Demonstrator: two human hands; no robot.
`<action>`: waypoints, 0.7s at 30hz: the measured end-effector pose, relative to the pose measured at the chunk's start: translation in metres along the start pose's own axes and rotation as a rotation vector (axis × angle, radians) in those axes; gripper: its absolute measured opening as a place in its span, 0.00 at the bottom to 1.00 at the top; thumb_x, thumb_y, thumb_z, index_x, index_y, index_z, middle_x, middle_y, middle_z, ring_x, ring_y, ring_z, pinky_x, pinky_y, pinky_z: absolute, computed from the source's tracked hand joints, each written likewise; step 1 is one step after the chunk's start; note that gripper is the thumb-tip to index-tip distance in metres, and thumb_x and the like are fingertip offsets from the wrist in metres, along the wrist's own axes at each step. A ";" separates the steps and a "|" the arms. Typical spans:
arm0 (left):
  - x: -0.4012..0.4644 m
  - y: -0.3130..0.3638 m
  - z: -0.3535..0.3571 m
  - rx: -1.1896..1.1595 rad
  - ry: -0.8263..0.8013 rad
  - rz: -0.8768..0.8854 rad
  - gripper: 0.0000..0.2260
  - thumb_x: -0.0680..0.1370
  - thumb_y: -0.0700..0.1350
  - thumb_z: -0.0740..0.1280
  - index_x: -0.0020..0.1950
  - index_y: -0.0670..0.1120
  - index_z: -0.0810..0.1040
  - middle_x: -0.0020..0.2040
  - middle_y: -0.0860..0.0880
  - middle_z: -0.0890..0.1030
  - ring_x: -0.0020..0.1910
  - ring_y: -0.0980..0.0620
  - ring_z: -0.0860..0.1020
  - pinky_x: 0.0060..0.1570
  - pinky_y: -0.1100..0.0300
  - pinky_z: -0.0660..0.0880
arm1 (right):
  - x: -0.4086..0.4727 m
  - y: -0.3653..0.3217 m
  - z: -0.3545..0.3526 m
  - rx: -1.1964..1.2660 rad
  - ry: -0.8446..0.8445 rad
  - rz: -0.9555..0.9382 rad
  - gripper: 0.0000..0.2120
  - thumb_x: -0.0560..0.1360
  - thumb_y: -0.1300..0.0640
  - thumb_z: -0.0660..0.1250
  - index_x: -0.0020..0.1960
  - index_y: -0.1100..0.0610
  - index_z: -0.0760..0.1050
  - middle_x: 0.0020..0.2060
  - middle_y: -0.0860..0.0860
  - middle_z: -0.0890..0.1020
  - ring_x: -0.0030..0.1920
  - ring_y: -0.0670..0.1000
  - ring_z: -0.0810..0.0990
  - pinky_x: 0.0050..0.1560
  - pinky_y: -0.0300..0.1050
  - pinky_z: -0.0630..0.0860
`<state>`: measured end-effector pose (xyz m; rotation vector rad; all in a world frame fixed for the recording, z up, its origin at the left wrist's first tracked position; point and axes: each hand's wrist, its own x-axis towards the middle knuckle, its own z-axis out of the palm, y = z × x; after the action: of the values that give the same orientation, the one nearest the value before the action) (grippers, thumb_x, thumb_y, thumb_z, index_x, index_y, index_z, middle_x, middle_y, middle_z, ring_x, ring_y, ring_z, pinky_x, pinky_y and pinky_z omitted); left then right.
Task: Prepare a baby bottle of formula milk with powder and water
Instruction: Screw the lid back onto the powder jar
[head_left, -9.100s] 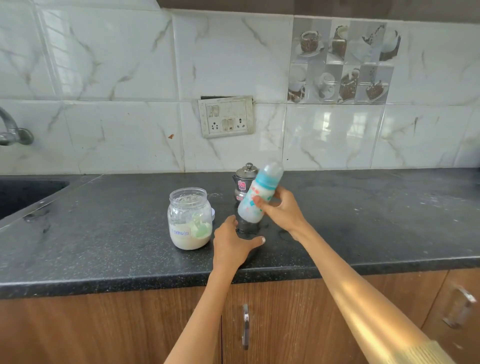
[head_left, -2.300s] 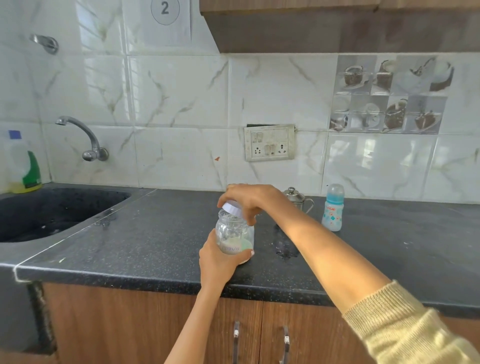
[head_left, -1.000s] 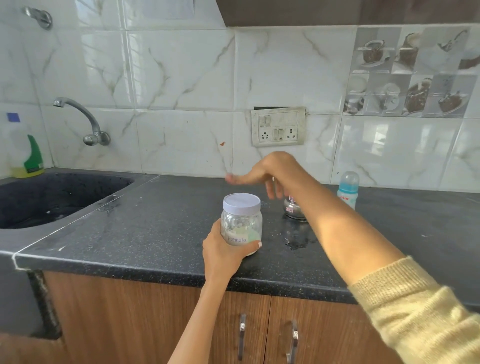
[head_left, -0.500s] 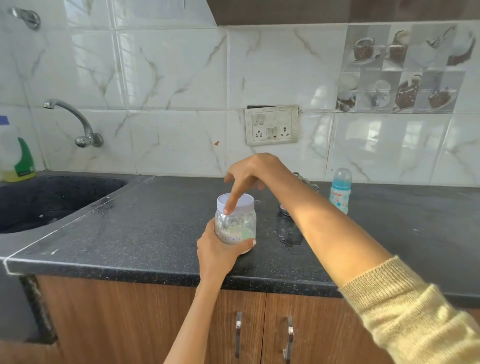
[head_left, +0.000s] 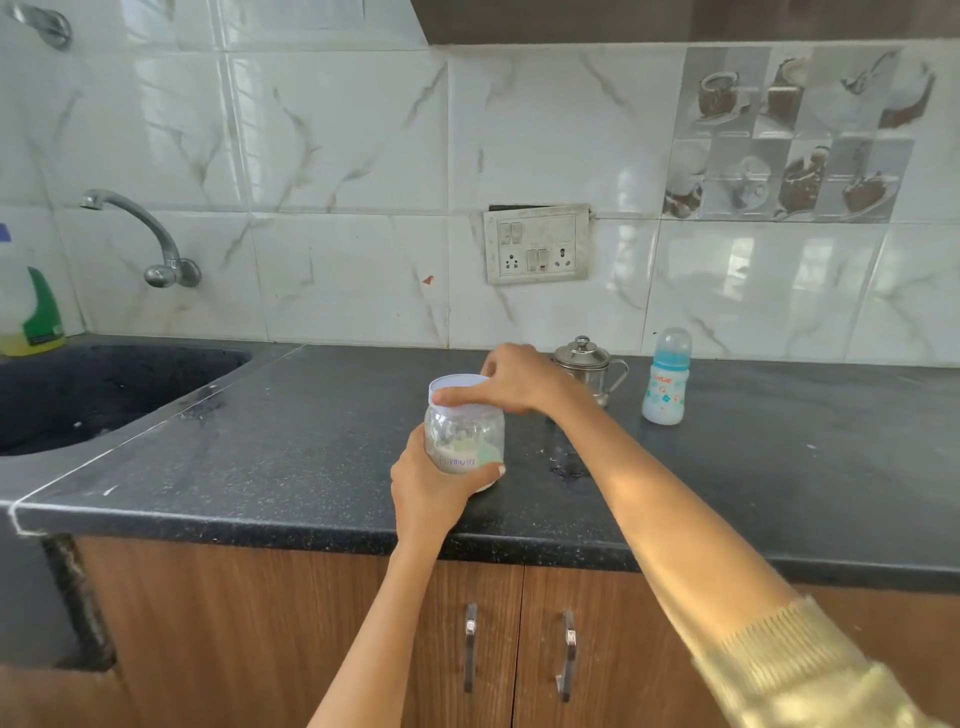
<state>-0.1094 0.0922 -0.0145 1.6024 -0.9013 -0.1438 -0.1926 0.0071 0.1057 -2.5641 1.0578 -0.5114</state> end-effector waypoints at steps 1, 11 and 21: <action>0.001 0.000 -0.001 -0.002 -0.014 -0.002 0.35 0.58 0.54 0.80 0.61 0.50 0.71 0.52 0.54 0.78 0.50 0.54 0.77 0.41 0.67 0.71 | -0.006 0.014 0.010 0.158 0.035 -0.012 0.38 0.57 0.26 0.68 0.43 0.61 0.76 0.36 0.49 0.78 0.36 0.50 0.77 0.38 0.43 0.72; 0.025 -0.018 -0.064 -0.261 -0.443 -0.103 0.29 0.76 0.53 0.62 0.74 0.45 0.60 0.70 0.51 0.68 0.67 0.56 0.68 0.68 0.57 0.64 | -0.035 0.077 0.085 0.712 0.069 0.001 0.43 0.58 0.44 0.79 0.68 0.55 0.68 0.62 0.48 0.77 0.54 0.47 0.82 0.58 0.51 0.78; 0.056 -0.023 -0.052 0.006 -0.507 0.017 0.15 0.78 0.40 0.64 0.65 0.50 0.74 0.59 0.54 0.79 0.62 0.54 0.75 0.63 0.55 0.71 | -0.019 0.077 0.086 0.554 0.078 0.010 0.35 0.62 0.44 0.78 0.64 0.55 0.72 0.61 0.51 0.79 0.56 0.50 0.81 0.59 0.51 0.77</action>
<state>-0.0314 0.0977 0.0005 1.5899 -1.3014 -0.5541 -0.2142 -0.0173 -0.0062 -2.0626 0.8085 -0.7820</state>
